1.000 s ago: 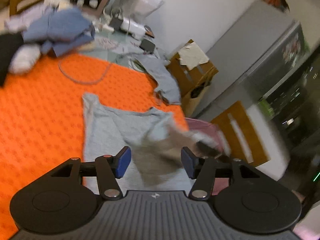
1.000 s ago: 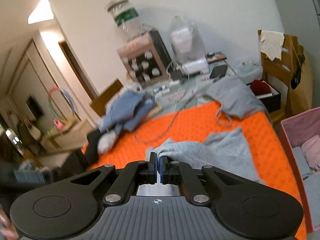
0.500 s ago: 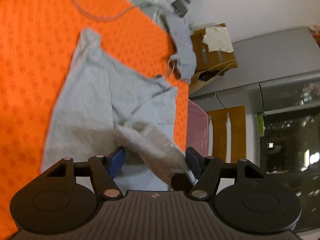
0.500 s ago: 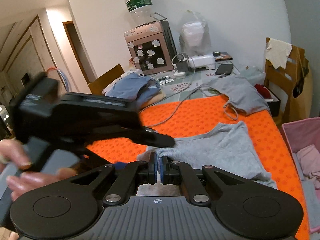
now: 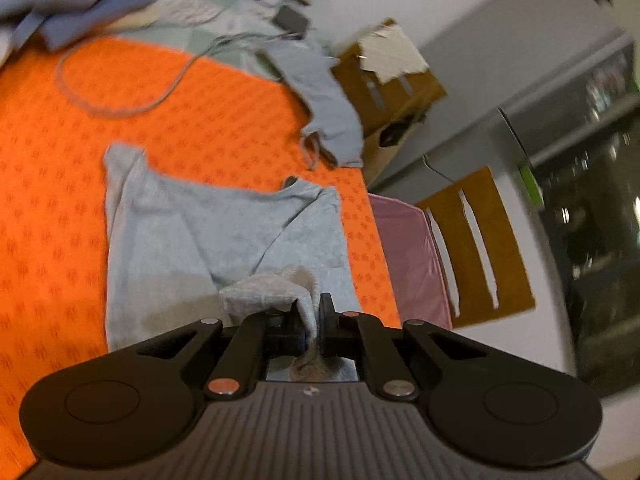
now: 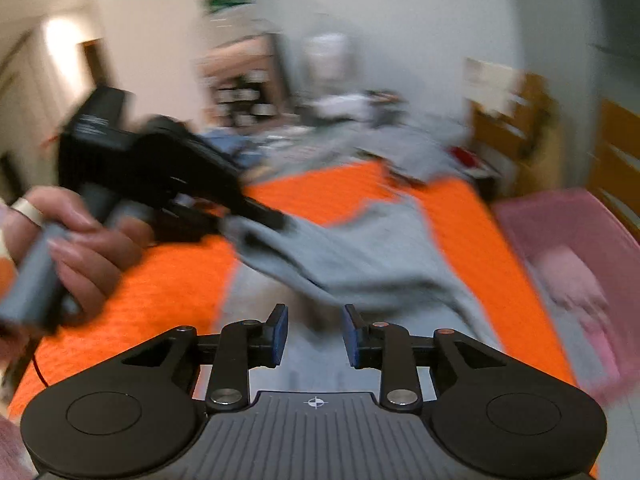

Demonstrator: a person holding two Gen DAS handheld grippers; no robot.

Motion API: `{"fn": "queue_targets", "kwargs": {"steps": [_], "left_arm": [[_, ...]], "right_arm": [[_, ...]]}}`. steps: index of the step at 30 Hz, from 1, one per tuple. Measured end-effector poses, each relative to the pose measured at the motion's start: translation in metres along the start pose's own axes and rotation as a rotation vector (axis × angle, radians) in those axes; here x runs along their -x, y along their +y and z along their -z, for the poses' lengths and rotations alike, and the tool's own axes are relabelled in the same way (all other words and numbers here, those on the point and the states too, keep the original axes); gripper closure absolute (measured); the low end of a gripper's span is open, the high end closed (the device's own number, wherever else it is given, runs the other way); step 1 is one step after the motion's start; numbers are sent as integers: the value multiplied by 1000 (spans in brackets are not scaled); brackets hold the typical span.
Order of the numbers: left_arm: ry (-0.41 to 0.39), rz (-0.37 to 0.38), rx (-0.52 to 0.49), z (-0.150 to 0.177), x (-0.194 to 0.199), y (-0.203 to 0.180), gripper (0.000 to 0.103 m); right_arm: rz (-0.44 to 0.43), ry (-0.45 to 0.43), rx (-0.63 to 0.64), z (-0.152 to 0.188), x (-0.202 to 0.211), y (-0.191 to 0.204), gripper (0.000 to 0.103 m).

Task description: Fold clothes

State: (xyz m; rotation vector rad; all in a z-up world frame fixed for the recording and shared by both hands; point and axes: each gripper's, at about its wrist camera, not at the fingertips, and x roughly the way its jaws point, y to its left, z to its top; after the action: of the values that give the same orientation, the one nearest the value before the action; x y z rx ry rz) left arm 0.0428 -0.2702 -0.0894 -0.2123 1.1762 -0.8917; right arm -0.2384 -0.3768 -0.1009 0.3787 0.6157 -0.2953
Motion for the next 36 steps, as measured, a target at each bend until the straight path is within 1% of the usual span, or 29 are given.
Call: {"fn": "queue_targets", "kwargs": {"steps": [6, 9, 11, 14, 17, 20, 23, 26, 27, 28, 29, 30, 31, 34, 36], "left_arm": [[-7, -4, -127, -2, 1, -12, 96], [-12, -18, -154, -3, 0, -15, 96], [-13, -31, -159, -3, -2, -16, 96], [-16, -55, -174, -4, -4, -19, 96], [-17, -76, -185, -3, -7, -21, 96], [-25, -91, -200, -1, -8, -25, 96], [-26, -108, -206, 0, -9, -26, 96], [-30, -124, -215, 1, -10, -28, 96], [-33, -126, -217, 1, -10, -29, 96], [-36, -127, -219, 1, -10, -29, 96], [-39, -127, -220, 0, -10, -30, 96], [-44, -125, -225, -1, -9, -31, 96], [-49, -123, -232, -2, -8, -32, 96], [-62, -121, -252, -6, -3, -34, 96], [-67, -116, -256, -10, 2, -34, 96]], "right_arm": [[181, 1, -134, 46, 37, -54, 71], [221, 7, -206, 69, 50, -83, 71], [242, 28, -235, 85, 52, -101, 72], [229, 67, -269, 103, 48, -120, 77], [191, 103, -273, 120, 44, -134, 78], [140, 122, -247, 130, 41, -140, 77], [98, 119, -229, 134, 39, -146, 77], [42, 127, -235, 136, 37, -153, 78], [21, 128, -252, 136, 38, -156, 83], [-1, 130, -269, 136, 38, -159, 91], [-19, 127, -286, 135, 40, -161, 94], [-24, 119, -295, 134, 44, -160, 99], [-25, 110, -302, 132, 49, -159, 99], [10, 93, -290, 123, 65, -147, 100], [35, 77, -268, 116, 77, -133, 100]]}}
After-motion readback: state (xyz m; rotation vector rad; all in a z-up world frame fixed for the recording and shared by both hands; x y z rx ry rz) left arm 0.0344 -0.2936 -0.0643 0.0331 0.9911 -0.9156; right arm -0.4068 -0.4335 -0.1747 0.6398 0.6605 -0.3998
